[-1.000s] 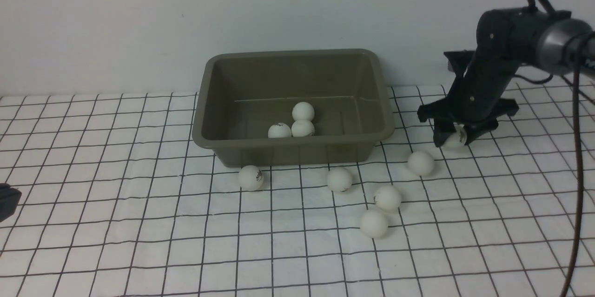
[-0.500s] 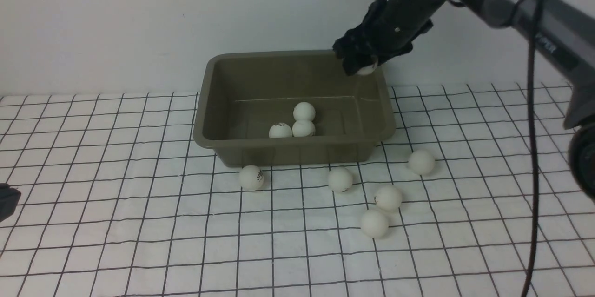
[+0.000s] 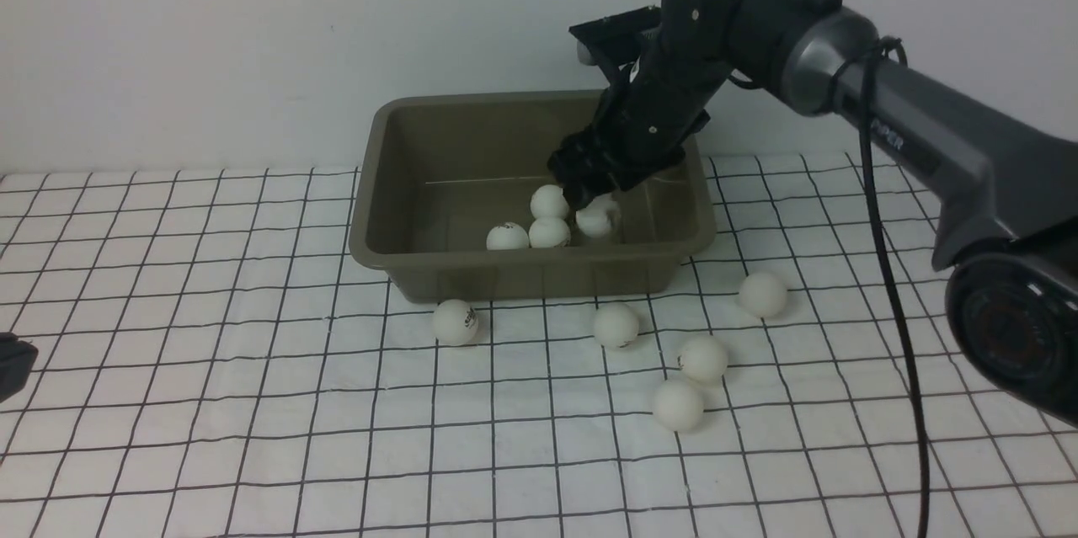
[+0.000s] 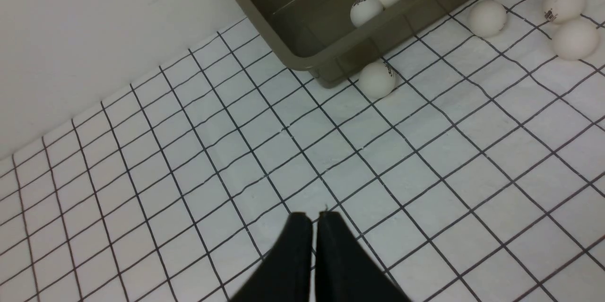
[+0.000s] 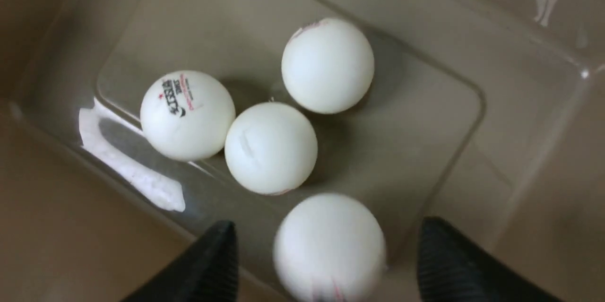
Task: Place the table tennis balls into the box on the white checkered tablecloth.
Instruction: 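Release the ping pong ball into the bin and lift the gripper away, then reach for and grasp a ping pong ball on the table, then release the ping pong ball into the bin and lift the gripper away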
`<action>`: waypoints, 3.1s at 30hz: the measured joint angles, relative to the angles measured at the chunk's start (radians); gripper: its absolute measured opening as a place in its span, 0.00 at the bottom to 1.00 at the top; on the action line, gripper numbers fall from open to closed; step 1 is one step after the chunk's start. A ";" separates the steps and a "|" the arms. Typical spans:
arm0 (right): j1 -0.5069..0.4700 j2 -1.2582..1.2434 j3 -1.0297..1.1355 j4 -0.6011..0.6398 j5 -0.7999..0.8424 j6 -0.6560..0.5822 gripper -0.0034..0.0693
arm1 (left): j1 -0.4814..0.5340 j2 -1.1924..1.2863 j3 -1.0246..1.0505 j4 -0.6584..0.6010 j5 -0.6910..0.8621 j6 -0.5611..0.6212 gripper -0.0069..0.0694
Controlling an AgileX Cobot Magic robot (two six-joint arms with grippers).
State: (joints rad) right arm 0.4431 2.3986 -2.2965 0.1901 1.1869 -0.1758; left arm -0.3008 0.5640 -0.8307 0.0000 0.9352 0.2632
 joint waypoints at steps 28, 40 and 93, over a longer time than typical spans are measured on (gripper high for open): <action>-0.224 -0.451 0.495 -0.116 0.067 0.027 0.75 | 0.000 0.000 0.000 0.000 0.000 -0.001 0.09; -0.211 -0.395 0.711 -0.021 -0.148 -0.031 0.75 | 0.000 0.000 0.000 0.000 0.000 -0.001 0.09; -0.105 -0.270 0.209 -0.124 -0.124 0.050 0.54 | 0.000 0.000 0.000 0.000 0.000 -0.001 0.09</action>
State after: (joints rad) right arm 0.3383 2.1289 -2.0874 0.0661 1.0627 -0.1257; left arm -0.3008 0.5640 -0.8307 0.0000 0.9352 0.2623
